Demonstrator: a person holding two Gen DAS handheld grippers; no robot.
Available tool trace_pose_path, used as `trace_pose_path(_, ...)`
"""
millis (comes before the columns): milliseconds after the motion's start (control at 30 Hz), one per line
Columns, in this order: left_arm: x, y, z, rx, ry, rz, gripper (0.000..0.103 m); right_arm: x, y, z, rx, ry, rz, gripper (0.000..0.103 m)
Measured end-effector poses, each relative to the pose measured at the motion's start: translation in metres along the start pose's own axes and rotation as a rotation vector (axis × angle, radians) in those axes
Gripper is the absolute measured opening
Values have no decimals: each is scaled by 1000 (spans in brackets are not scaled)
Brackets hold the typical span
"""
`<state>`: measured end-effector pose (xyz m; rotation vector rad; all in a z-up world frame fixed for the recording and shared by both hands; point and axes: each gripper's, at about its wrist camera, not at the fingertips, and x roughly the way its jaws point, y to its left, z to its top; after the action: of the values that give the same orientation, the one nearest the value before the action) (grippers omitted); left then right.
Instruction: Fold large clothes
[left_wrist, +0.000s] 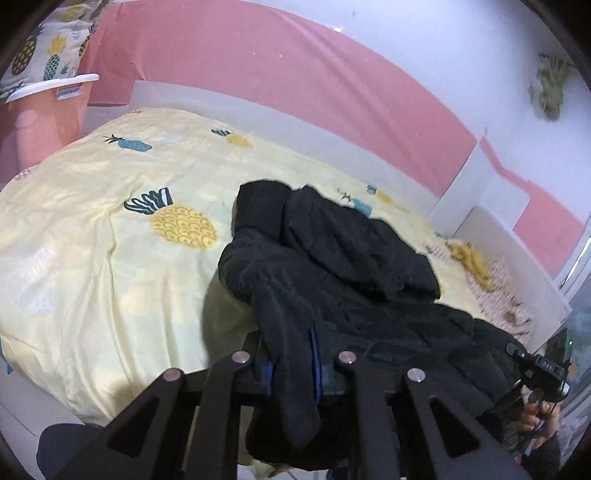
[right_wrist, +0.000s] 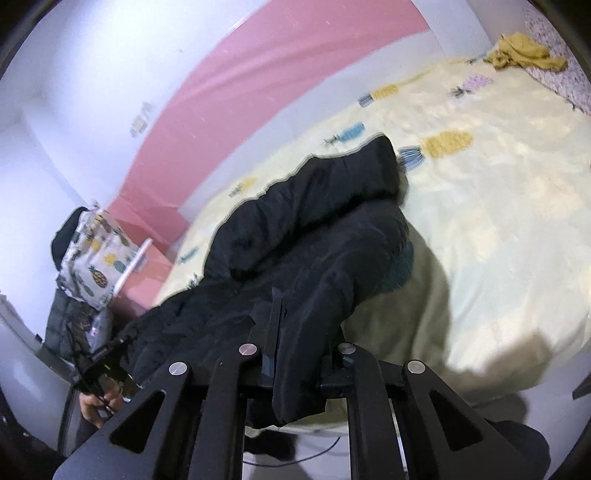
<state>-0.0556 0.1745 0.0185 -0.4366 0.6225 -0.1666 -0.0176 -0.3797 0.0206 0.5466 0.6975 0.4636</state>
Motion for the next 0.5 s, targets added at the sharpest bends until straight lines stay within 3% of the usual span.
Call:
trace_pose_path(300, -10, -2, 44, -35, -79, -88, 15, -17, 20, 38, -21, -108, 78, 11)
trace_pose_path(500, 16, -17, 99, -23, -130, -102, 15, 6, 29, 95, -13, -159, 74, 11)
